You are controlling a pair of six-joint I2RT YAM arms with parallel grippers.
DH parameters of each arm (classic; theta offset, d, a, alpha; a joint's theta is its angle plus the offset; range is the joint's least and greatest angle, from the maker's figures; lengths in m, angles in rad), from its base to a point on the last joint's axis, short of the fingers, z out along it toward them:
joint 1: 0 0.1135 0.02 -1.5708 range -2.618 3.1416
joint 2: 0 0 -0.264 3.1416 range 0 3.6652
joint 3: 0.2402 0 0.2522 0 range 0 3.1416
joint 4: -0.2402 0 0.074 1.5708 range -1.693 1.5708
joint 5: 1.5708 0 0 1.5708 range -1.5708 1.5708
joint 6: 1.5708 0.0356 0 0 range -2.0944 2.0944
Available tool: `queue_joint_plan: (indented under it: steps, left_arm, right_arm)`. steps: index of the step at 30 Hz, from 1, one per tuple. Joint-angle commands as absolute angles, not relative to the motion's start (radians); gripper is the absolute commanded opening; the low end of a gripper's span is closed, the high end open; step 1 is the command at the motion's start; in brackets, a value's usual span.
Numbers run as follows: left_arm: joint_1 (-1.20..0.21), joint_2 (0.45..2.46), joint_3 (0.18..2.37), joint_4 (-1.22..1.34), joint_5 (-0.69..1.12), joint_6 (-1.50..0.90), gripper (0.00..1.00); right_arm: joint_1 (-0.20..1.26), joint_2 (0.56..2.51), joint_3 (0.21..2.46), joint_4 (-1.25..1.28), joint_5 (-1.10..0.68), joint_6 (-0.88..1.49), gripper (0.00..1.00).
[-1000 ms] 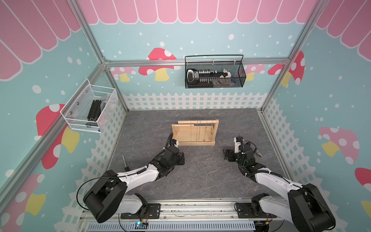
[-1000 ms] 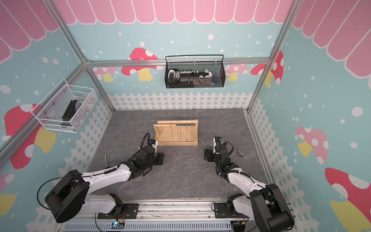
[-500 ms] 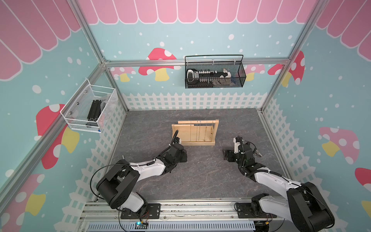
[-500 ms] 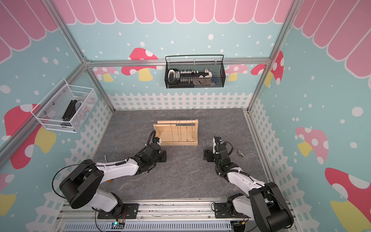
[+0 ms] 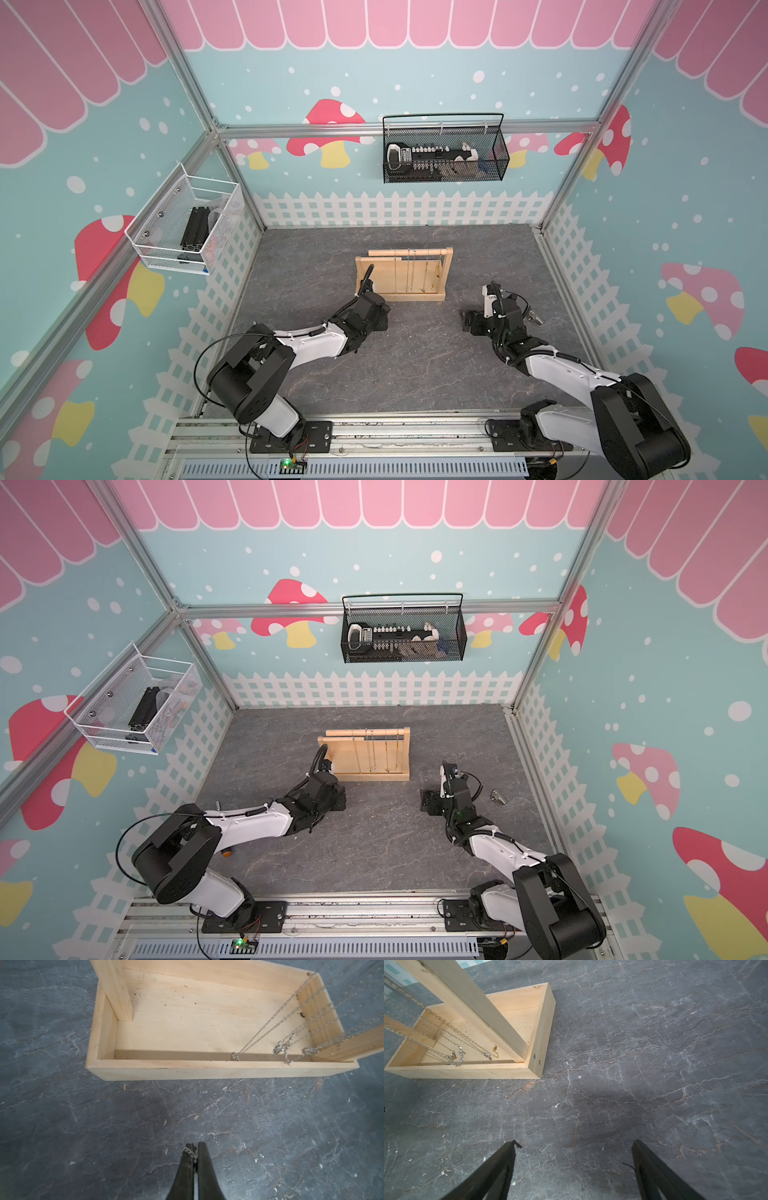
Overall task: Take the necklace off the jewelry display stand
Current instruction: Place the necklace at the center of the board.
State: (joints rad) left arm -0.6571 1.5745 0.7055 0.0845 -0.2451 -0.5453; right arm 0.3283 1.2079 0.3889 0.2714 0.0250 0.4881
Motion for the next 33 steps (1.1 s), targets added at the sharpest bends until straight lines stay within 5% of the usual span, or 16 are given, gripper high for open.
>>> queue_joint_plan:
  steps: [1,13,17,27,28,31,33]
  left_arm:
    - [-0.662,1.587,0.727,0.062,-0.298,-0.535,0.05]
    - [-0.66,1.656,0.744,0.088,-0.287,-0.537,0.13]
    - [-0.66,1.646,0.741,0.086,-0.294,-0.543,0.28]
    - [-0.655,1.468,0.627,0.15,-0.313,-0.527,0.29]
    - [-0.645,1.458,0.62,0.149,-0.313,-0.523,0.24]
    - [-0.589,1.455,0.608,0.148,-0.244,-0.523,0.0]
    - [-0.538,1.467,0.601,0.158,-0.179,-0.533,0.0]
  right_arm:
    - [0.333,1.216,0.413,0.292,0.021,0.505,0.89]
    - [0.334,1.219,0.415,0.291,0.02,0.505,0.89]
    - [0.333,1.221,0.415,0.291,0.02,0.503,0.89]
    - [0.332,1.251,0.42,0.272,0.065,0.505,0.87]
    - [0.333,1.254,0.423,0.269,0.069,0.506,0.84]
    - [0.331,1.269,0.433,0.267,0.058,0.492,0.35]
    - [0.33,1.292,0.443,0.271,0.085,0.515,0.11]
